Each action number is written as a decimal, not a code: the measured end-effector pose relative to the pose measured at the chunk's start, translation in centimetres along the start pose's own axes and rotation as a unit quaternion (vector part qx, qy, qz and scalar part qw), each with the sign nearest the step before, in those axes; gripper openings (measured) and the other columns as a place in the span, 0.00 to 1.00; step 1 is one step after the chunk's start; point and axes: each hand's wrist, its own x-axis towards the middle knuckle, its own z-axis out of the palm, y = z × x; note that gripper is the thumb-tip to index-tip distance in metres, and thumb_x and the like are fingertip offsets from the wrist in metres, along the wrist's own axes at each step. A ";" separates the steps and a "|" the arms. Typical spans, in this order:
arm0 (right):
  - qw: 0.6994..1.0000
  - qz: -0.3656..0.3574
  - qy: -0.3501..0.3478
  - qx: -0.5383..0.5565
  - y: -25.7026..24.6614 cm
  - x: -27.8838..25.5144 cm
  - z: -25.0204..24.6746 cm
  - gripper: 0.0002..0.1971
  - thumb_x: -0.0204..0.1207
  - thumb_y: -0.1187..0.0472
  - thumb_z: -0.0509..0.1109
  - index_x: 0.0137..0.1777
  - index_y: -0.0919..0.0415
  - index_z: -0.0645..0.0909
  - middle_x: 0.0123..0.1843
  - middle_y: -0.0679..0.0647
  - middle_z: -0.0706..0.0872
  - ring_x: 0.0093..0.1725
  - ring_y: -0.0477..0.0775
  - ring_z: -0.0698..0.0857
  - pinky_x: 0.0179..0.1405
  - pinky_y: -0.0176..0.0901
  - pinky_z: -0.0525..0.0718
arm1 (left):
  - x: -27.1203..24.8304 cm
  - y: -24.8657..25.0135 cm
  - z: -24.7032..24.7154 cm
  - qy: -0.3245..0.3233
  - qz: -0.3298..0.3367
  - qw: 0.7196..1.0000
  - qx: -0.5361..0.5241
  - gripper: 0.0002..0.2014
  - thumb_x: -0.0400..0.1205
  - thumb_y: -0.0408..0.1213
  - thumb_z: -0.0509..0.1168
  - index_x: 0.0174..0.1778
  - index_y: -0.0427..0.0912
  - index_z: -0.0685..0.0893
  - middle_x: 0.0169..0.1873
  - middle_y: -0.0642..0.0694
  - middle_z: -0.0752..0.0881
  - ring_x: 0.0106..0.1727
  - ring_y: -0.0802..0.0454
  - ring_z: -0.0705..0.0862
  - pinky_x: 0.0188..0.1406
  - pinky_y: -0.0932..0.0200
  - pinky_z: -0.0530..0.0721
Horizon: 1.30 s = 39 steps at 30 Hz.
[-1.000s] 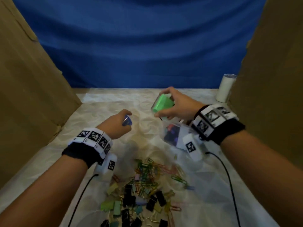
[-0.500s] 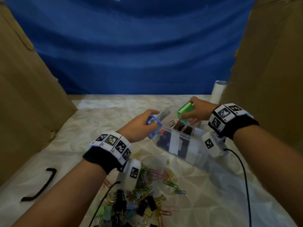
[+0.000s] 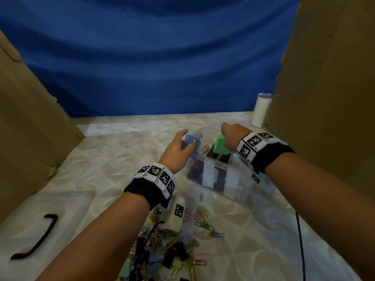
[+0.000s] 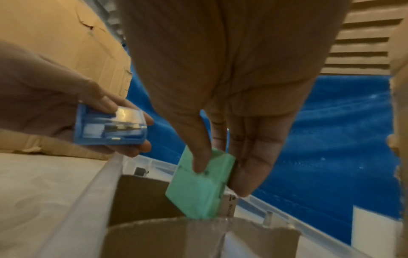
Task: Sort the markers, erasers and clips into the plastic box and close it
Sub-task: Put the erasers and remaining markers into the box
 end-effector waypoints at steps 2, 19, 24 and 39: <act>0.999 -0.013 0.009 -0.052 -0.5 -0.2 0.0 0.14 0.78 0.61 0.65 0.61 0.63 0.75 0.59 0.63 0.84 0.55 0.65 0.85 0.43 0.47 0.77 | 0.2 -0.2 0.3 -0.004 0.007 1.000 0.000 0.25 0.86 0.39 0.58 0.80 0.45 0.61 0.69 0.39 0.79 0.65 0.48 0.80 0.68 0.57 0.76; 0.996 -0.043 -0.041 -0.062 -3.7 -2.7 -0.3 0.05 0.79 0.58 0.63 0.53 0.48 0.75 0.49 0.54 0.81 0.54 0.61 0.85 0.52 0.48 0.79 | 1.4 -0.9 -0.1 -0.034 0.020 0.999 0.023 0.23 0.87 0.37 0.55 0.79 0.42 0.63 0.67 0.39 0.80 0.61 0.48 0.80 0.55 0.63 0.72; 0.995 -0.032 -0.026 -0.095 -4.0 -2.3 -0.3 0.07 0.77 0.59 0.65 0.54 0.53 0.77 0.52 0.56 0.85 0.55 0.62 0.85 0.53 0.48 0.80 | 1.5 -1.1 -0.2 -0.045 0.028 0.998 0.019 0.23 0.87 0.37 0.55 0.79 0.42 0.63 0.67 0.39 0.79 0.59 0.49 0.79 0.46 0.71 0.71; 0.996 -0.037 -0.044 0.066 -1.7 -0.6 -4.3 0.08 0.74 0.60 0.74 0.51 0.61 0.89 0.50 0.58 0.91 0.50 0.58 0.89 0.49 0.45 0.85 | 1.4 -0.5 -0.4 -0.025 0.054 0.998 -0.016 0.24 0.85 0.36 0.59 0.78 0.43 0.64 0.67 0.41 0.79 0.66 0.47 0.79 0.67 0.56 0.75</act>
